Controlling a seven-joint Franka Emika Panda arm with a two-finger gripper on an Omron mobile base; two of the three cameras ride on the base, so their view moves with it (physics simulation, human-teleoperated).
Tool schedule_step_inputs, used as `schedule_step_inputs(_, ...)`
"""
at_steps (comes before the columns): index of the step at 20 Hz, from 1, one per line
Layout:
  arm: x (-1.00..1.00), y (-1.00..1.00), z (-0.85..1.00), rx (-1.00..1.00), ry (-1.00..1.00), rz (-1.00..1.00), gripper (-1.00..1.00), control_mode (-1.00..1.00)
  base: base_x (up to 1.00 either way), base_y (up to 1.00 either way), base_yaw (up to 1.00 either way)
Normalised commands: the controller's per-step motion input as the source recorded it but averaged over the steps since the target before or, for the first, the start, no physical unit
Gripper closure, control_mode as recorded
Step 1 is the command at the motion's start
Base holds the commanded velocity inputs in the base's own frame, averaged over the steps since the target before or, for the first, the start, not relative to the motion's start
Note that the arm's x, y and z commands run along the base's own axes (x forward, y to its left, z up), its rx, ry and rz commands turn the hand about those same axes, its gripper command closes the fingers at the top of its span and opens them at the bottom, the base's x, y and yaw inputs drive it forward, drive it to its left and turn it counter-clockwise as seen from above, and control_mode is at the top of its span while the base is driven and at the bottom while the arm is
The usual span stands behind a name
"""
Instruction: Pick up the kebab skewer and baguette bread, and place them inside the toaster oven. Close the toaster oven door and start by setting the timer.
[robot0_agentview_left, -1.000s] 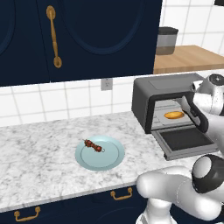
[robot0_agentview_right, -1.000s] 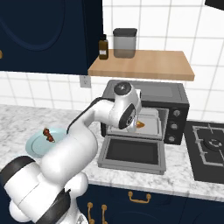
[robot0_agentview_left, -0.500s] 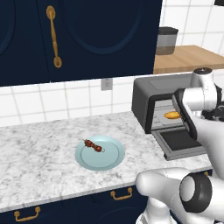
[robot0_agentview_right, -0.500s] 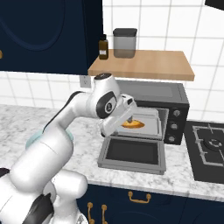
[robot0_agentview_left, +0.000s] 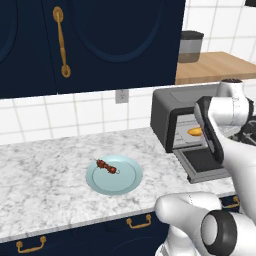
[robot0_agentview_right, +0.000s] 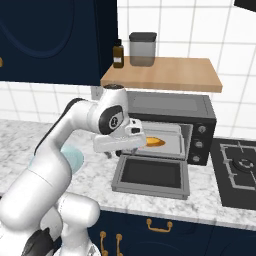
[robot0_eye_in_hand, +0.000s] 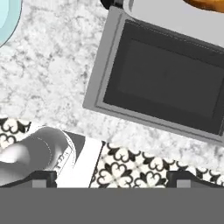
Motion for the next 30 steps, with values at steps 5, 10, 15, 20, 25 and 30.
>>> schedule_step_inputs(5,-0.04,0.96,-0.28,0.09,0.00,-0.43,-1.00,-1.00,0.00,0.00,0.00)
schedule_step_inputs(10,0.32,1.00,-0.37,-0.03,0.01,-0.03,-1.00,-1.00,0.00,0.00,0.00)
schedule_step_inputs(15,0.26,1.00,-0.13,0.00,0.13,0.03,-1.00,-1.00,0.00,0.00,0.00)
schedule_step_inputs(20,0.27,0.98,-0.10,0.00,0.11,0.00,-1.00,-1.00,0.00,0.00,0.00)
schedule_step_inputs(25,0.31,0.71,0.00,0.00,0.09,0.00,-1.00,-1.00,0.00,0.00,0.00)
schedule_step_inputs(30,0.22,0.46,-0.22,0.00,0.07,0.00,-1.00,-1.00,0.00,0.00,0.00)
